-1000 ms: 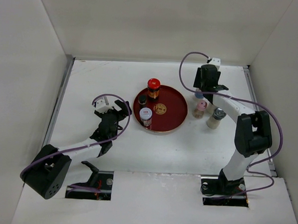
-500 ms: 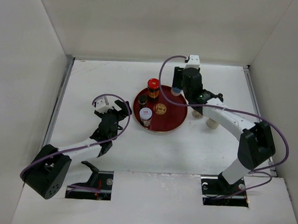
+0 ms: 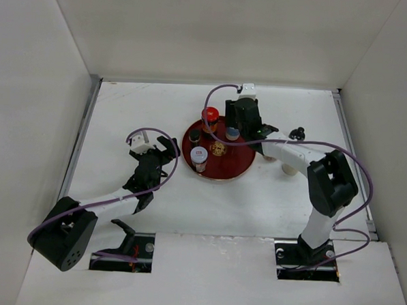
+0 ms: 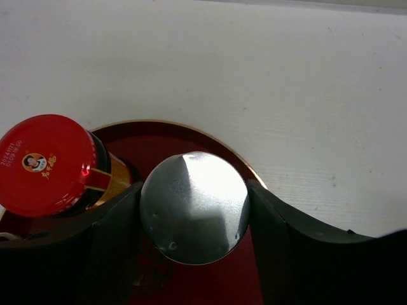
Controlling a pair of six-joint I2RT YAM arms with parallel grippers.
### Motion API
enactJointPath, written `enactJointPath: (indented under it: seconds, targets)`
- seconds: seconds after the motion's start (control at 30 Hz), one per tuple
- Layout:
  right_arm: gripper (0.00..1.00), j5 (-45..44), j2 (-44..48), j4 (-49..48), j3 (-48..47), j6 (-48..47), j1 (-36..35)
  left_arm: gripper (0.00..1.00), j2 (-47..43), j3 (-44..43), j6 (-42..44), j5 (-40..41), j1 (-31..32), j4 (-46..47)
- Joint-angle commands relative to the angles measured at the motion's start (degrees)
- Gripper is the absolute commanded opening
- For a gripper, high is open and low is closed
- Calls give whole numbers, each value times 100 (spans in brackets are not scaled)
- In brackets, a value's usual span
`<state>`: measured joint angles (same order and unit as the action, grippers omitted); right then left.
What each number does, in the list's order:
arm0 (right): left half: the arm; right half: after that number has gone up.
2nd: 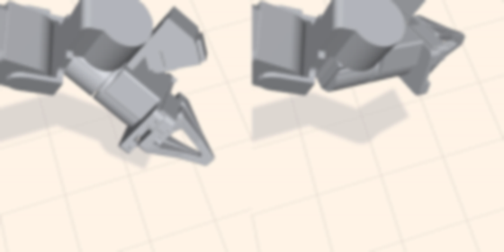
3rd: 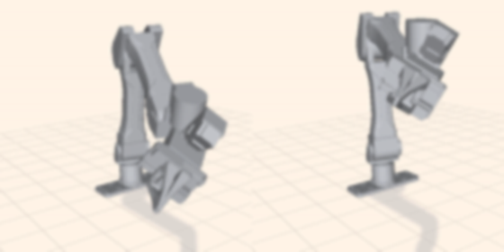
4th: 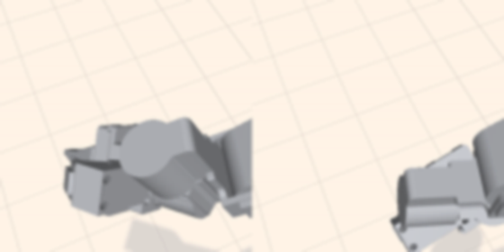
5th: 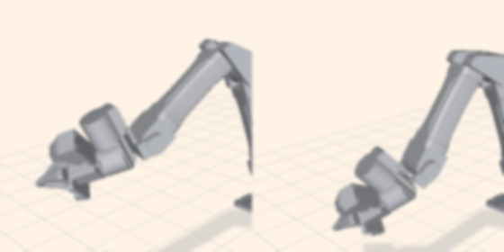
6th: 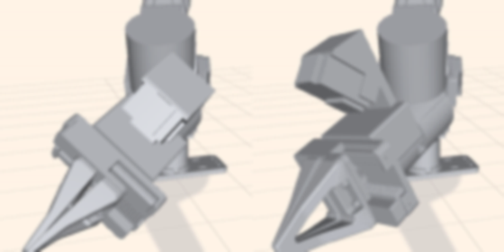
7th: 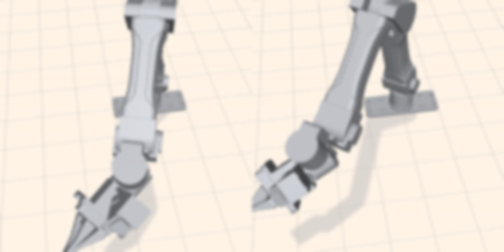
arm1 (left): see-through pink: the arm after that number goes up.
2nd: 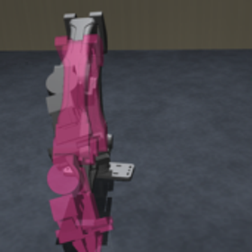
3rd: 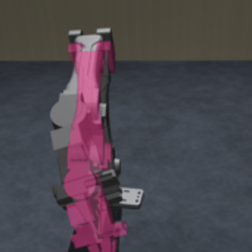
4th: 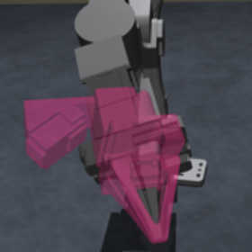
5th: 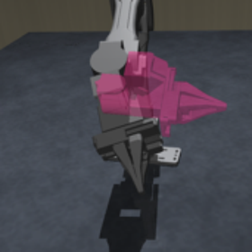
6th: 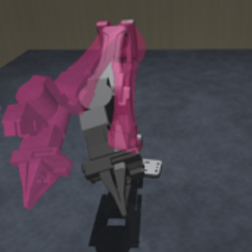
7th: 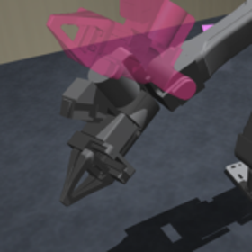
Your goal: Organize the condiment bottles
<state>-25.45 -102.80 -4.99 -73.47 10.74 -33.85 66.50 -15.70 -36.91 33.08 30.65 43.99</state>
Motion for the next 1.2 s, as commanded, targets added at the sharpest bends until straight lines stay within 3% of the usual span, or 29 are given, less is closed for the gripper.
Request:
enactJointPath:
  seconds: [0.0, 0.13, 0.3, 0.43, 0.6, 0.7, 0.77, 0.9, 0.97, 1.0, 1.03, 1.1, 1.13, 1.17]
  targets:
    - [52, -30, 24, -784, -431, 33, -47, 89, -76, 50, -62, -56, -11, 277]
    - [58, -30, -169, -749, -545, 33, -47, 89, -67, 41, -62, -56, -11, 277]
    - [75, -21, -293, -749, -510, 51, -65, 89, -67, 41, -62, -56, -20, 277]
    - [82, -38, -92, -705, -423, 51, -91, 89, -49, 41, -62, -56, -20, 277]
    - [92, -205, 1066, -871, 419, 279, -118, 89, -49, 32, -62, -56, -3, 277]
    - [92, -564, 2024, -986, 1297, 402, -100, 88, -32, 32, -62, -56, -3, 277]
    - [83, -1003, 2666, -907, 1912, 560, -91, 88, -49, 32, -62, -56, 6, 277]
    - [30, -2496, 4090, -495, 3161, 912, -39, 88, -93, 32, -45, -12, 85, 277]
    - [25, -2946, 4644, 22, 3461, 1008, 22, 88, -67, 6, -36, 5, 129, 277]
    - [30, -3018, 4803, 303, 3532, 1061, 93, 88, -32, -3, -36, 5, 129, 277]
    - [41, -3018, 4909, 567, 3568, 1122, 172, 88, 3, -12, -45, -12, 147, 294]
    - [80, -3027, 4998, 1025, 3603, 1333, 356, 88, 56, -20, -54, -38, 155, 312]
    - [92, -2984, 4989, 1149, 3620, 1421, 461, 88, 56, -20, -54, -47, 156, 321]
    - [96, -2887, 4920, 1211, 3621, 1448, 584, 88, 30, -12, -62, -47, 164, 321]
